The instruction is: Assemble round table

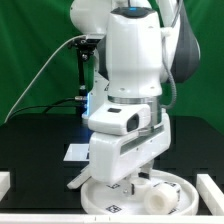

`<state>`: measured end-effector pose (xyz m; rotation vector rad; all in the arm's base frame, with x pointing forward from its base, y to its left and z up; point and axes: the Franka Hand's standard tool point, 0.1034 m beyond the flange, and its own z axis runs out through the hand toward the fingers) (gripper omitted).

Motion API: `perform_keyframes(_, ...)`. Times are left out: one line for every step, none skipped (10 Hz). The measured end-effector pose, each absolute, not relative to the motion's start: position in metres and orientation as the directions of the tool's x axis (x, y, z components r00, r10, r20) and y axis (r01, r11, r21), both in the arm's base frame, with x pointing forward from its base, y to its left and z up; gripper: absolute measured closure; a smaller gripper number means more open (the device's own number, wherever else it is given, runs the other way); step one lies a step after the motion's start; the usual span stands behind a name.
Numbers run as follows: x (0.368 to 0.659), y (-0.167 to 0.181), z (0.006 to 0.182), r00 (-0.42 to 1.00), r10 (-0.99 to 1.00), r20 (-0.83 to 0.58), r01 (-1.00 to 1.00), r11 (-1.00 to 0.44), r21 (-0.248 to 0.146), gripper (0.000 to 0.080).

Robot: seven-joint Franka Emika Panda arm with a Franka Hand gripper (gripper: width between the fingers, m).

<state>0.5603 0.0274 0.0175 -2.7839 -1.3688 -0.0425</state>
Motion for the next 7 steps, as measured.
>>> perform_keyframes(0.5616,0.0338,0.0176,0.622,0.782,0.043,0.783,-0.621,-0.024,0.0396)
perform_keyframes(0.5617,0.0352,0.0176,0.633,0.773,0.039,0.774,-0.633,-0.022,0.0395)
perform_keyframes(0.5616,0.0354,0.0176,0.642,0.766,0.038,0.767,-0.642,-0.022,0.0395)
perform_keyframes(0.5616,0.0351,0.0177,0.644,0.764,0.039,0.765,-0.643,-0.022,0.0395)
perform_keyframes(0.5616,0.0349,0.0177,0.644,0.764,0.039,0.765,-0.644,-0.022,0.0395)
perform_keyframes(0.5616,0.0349,0.0177,0.644,0.764,0.039,0.765,-0.644,-0.022,0.0395)
perform_keyframes(0.5615,0.0349,0.0175,0.644,0.764,0.039,0.765,-0.644,-0.022,0.0395)
